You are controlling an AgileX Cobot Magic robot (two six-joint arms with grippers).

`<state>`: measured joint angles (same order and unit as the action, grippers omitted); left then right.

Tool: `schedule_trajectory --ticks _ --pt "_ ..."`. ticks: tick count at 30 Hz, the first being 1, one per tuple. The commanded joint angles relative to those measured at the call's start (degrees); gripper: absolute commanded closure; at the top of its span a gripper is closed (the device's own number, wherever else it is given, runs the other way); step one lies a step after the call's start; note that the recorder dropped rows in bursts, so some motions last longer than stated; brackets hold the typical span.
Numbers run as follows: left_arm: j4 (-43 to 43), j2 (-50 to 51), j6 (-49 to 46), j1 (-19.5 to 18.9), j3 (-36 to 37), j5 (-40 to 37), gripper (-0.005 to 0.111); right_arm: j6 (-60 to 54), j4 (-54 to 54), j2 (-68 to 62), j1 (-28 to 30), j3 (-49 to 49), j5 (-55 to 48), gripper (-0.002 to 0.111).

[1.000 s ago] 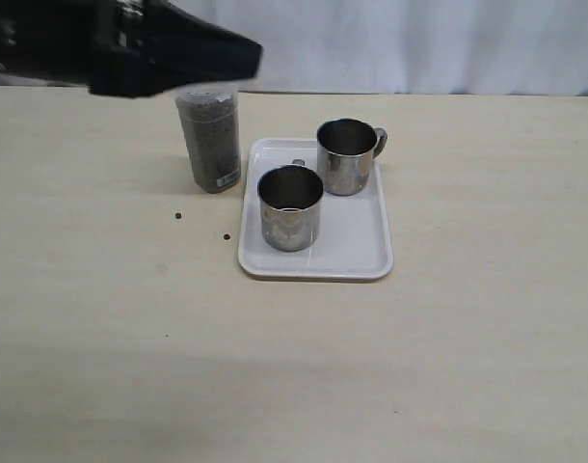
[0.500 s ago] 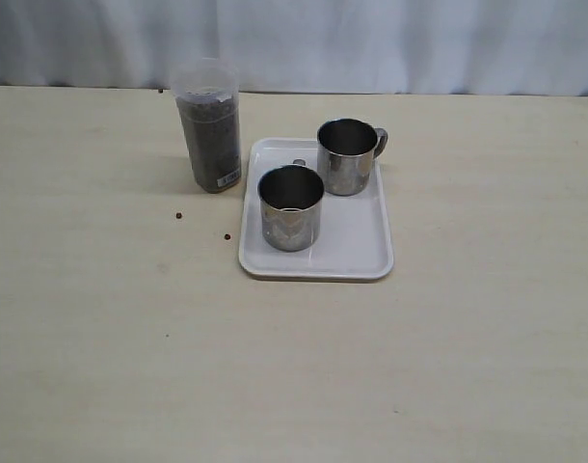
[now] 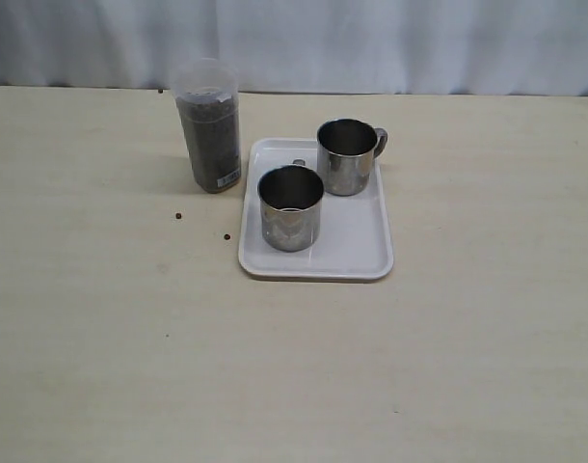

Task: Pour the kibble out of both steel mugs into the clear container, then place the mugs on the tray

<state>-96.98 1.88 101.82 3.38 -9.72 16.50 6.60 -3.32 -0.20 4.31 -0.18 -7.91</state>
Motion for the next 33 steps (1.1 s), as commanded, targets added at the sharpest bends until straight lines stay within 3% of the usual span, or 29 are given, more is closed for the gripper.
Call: schedule_trajectory --ticks 1,20,23,26,28,31,33 --pt "0.16 -0.33 0.38 -0.10 0.30 0.31 0.107 -0.37 0.16 0.20 0.19 0.18 -0.04 0.103" --pt "1.62 -0.33 -0.05 -0.10 0.38 -0.51 0.107 -0.37 0.16 0.20 0.19 0.18 -0.04 0.103" --pt "14.10 -0.69 -10.77 -0.10 2.60 -4.15 0.107 -0.37 0.16 0.20 0.19 0.18 -0.04 0.103" --pt "39.49 -1.43 -33.38 -0.10 6.09 -9.77 0.107 -0.37 0.16 0.20 0.19 0.18 -0.04 0.103" --pt "58.24 -1.88 -53.49 -0.10 8.19 -12.36 0.107 -0.37 0.16 0.20 0.19 0.18 -0.04 0.103" --pt "77.04 -1.88 -77.79 -0.10 9.72 -13.12 0.107 -0.37 0.16 0.20 0.19 0.18 -0.04 0.103" --pt "83.76 -1.88 -86.34 -0.23 9.72 -14.11 0.107 -0.37 0.16 0.20 0.19 0.18 -0.04 0.103"
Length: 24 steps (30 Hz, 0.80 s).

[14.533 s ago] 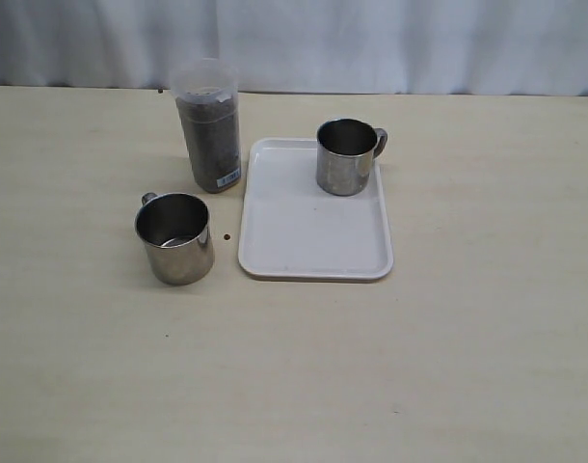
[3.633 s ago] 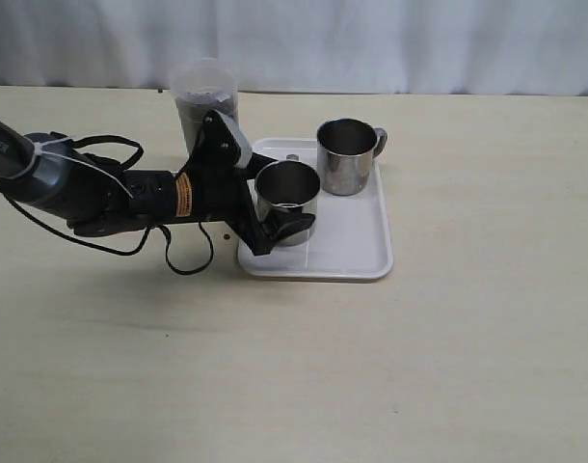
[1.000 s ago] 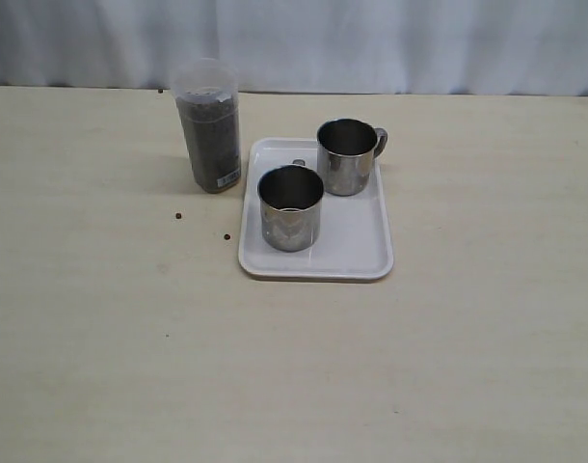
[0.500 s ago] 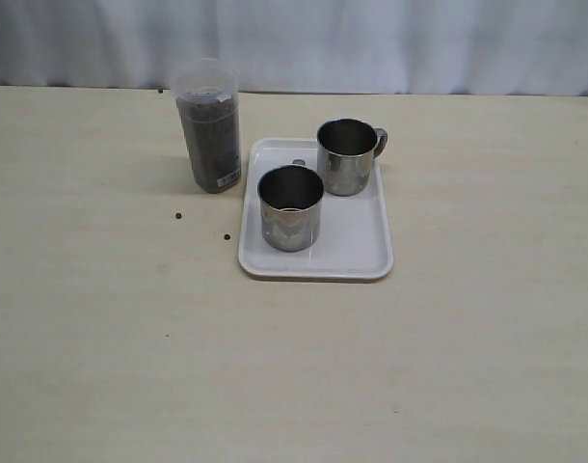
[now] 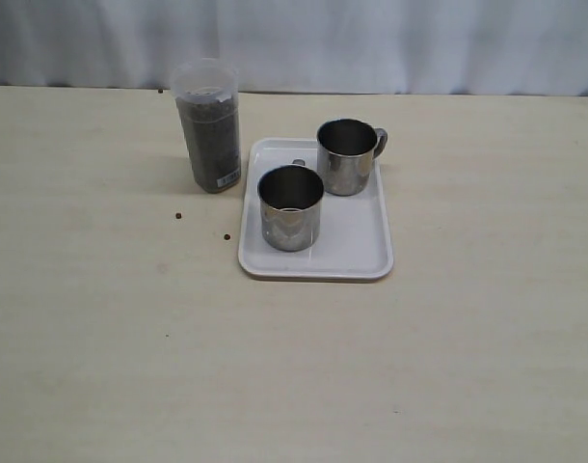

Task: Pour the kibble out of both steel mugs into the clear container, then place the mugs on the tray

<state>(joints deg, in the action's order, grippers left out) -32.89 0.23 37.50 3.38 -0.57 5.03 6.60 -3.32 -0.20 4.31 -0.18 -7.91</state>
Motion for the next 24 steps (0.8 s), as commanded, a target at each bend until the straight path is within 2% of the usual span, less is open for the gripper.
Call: schedule_trajectory --ticks 1,8,15,20,24 --pt "21.18 -0.23 -23.81 -0.36 0.57 -3.71 0.107 -0.37 0.16 0.20 0.19 0.18 -0.04 0.103" --pt "21.09 -0.23 -24.09 -3.33 0.57 -7.09 0.107 -0.37 0.16 0.20 0.19 0.18 -0.04 0.103" --pt "22.38 -0.23 -24.30 -3.38 0.57 -12.69 0.107 -0.37 0.16 0.20 0.19 0.18 -0.04 0.103" --pt "31.69 -0.23 -35.15 -3.48 0.57 -12.69 0.107 -0.37 0.16 0.20 0.19 0.18 -0.04 0.103" --pt "31.50 -0.23 -35.16 -4.54 0.57 -12.95 0.107 -0.37 0.16 0.20 0.19 0.18 -0.04 0.103"
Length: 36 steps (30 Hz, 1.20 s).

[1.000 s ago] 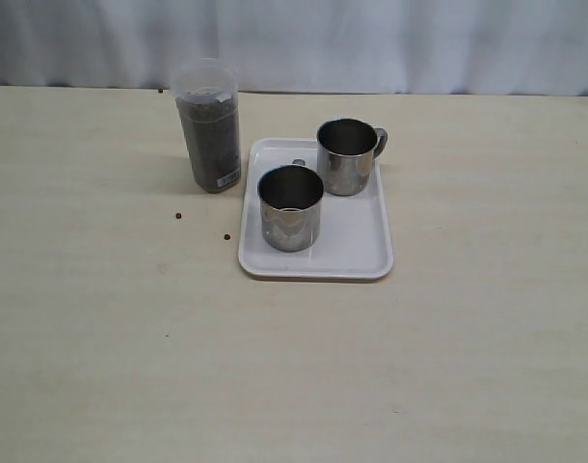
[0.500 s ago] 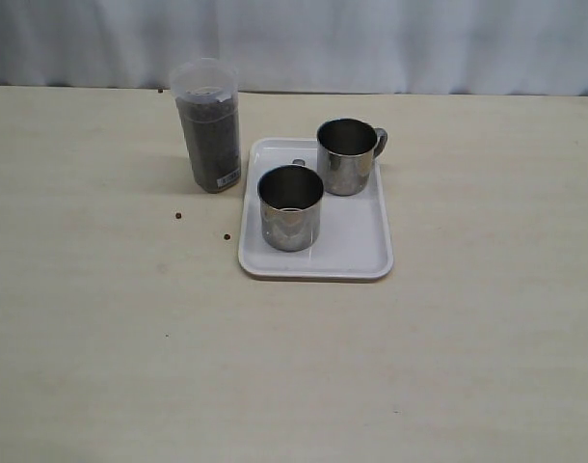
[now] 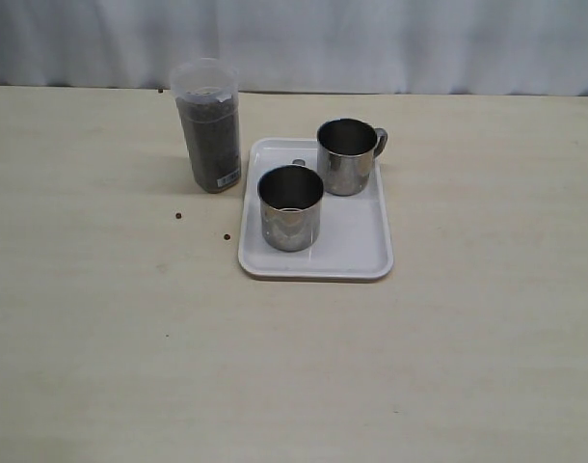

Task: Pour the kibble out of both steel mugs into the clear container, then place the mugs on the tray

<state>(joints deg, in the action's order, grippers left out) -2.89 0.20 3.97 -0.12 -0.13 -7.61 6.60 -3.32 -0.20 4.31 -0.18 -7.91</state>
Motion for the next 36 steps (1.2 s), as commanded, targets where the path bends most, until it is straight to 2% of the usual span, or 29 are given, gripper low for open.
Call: schedule_trajectory --ticks 1,5,10,36 --pt "1.49 -0.20 -1.62 -1.17 0.13 -0.48 0.107 -0.37 0.16 0.20 0.19 0.18 -0.04 0.103" --pt "-0.04 -0.20 -1.62 -1.32 0.13 -1.69 0.107 -0.37 0.16 0.20 0.19 0.18 -0.04 0.103" --pt "1.18 -0.20 -1.62 -1.32 0.13 2.23 0.107 -0.37 0.16 0.20 0.19 0.18 -0.04 0.103" --pt "1.96 -0.20 -1.62 -1.32 0.13 1.88 0.107 -0.37 0.16 0.20 0.19 0.18 -0.04 0.103"
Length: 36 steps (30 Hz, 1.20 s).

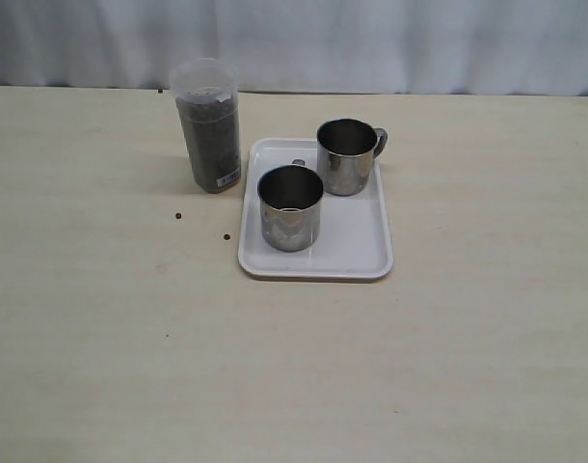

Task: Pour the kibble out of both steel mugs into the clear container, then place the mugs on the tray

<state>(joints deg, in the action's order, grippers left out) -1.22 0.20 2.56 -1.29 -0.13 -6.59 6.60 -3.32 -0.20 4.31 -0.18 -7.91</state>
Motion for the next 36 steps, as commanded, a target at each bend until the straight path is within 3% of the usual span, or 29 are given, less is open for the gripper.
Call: schedule_trajectory --ticks 1,9,16,36 --pt "0.30 -0.20 -0.22 -0.14 0.13 0.85 0.107 -0.37 0.16 0.20 0.19 0.18 -0.04 0.103" --pt "0.30 -0.20 -0.22 -0.64 0.13 0.91 0.107 -0.37 0.16 0.20 0.19 0.18 -0.04 0.103" --pt "0.30 -0.20 -0.22 -0.64 0.13 0.91 0.107 -0.37 0.16 0.20 -3.74 0.18 -0.04 0.103" --pt "0.30 -0.20 -0.22 -0.64 0.13 1.08 0.107 -0.37 0.16 0.20 -3.74 0.18 -0.04 0.103"
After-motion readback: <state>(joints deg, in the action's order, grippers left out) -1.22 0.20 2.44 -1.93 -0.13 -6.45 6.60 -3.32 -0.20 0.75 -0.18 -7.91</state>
